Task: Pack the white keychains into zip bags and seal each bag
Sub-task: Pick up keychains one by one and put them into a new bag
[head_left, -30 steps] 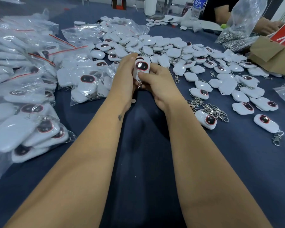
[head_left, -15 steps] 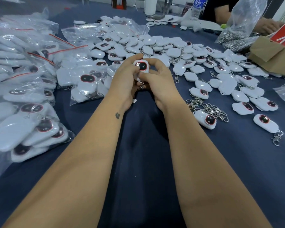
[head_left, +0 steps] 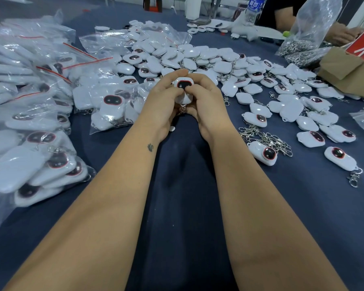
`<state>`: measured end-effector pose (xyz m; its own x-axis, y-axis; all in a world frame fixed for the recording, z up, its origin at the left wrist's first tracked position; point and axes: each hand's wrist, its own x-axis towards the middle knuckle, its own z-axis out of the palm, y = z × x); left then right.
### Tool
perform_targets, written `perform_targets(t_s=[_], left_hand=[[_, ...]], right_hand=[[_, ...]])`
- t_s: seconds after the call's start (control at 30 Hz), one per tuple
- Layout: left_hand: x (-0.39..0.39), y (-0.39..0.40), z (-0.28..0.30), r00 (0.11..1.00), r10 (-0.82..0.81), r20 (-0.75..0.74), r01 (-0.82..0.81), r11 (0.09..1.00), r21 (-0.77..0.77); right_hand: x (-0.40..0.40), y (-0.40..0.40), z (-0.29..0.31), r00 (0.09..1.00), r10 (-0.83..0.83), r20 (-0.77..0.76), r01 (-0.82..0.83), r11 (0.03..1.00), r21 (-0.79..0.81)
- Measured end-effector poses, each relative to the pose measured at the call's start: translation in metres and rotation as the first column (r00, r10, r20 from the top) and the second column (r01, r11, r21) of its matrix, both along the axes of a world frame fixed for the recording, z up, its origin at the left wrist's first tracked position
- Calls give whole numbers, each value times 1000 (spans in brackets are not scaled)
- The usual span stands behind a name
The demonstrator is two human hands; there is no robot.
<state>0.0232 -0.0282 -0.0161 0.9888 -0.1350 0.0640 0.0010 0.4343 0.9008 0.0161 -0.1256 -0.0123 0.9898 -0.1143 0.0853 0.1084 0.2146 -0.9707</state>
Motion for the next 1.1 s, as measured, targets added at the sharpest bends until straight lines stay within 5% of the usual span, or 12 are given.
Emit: perform_targets(t_s=[1.1], left_hand=[[-8, -2, 5, 996, 85, -10, -85, 996, 28]], right_hand=[[-1, 0, -1, 1000, -2, 10, 2, 1000, -7]])
